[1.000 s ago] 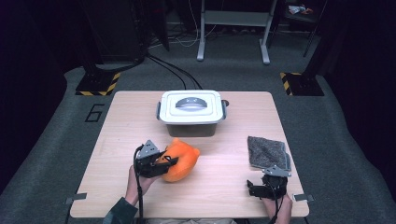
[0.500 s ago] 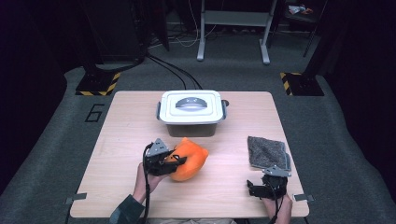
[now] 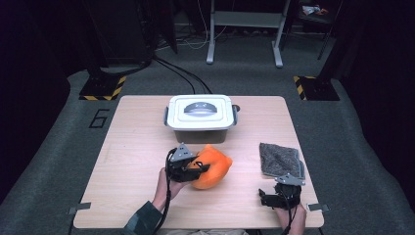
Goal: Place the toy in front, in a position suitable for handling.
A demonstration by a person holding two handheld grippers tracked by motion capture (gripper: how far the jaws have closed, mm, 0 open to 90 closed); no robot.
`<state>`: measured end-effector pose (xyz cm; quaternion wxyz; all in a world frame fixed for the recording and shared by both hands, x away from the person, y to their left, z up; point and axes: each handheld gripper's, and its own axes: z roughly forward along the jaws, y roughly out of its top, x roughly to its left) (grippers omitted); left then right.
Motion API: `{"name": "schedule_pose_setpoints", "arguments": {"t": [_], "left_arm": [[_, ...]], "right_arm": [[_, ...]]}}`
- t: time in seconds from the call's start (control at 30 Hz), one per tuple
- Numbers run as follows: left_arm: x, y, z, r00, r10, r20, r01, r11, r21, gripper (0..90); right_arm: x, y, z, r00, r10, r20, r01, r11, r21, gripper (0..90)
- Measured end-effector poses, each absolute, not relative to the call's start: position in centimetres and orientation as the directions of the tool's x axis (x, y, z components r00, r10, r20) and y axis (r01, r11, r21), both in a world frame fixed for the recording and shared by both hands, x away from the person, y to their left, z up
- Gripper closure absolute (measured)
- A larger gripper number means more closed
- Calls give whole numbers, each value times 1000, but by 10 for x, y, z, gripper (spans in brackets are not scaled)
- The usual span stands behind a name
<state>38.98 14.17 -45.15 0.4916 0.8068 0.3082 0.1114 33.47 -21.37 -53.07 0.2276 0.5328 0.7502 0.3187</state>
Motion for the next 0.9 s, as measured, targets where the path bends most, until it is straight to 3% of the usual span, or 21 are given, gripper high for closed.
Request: {"name": "schedule_pose_setpoints", "arguments": {"t": [0.63, 0.9], "left_arm": [[403, 97, -474, 814, 564, -140, 399, -368, 840, 507], [403, 100, -468, 821, 555, -136, 398, -385, 833, 289]], "right_arm": [[335, -214, -531, -327, 945, -3, 653, 228, 722, 19], [334, -214, -531, -327, 945, -3, 653, 228, 722, 20]]}}
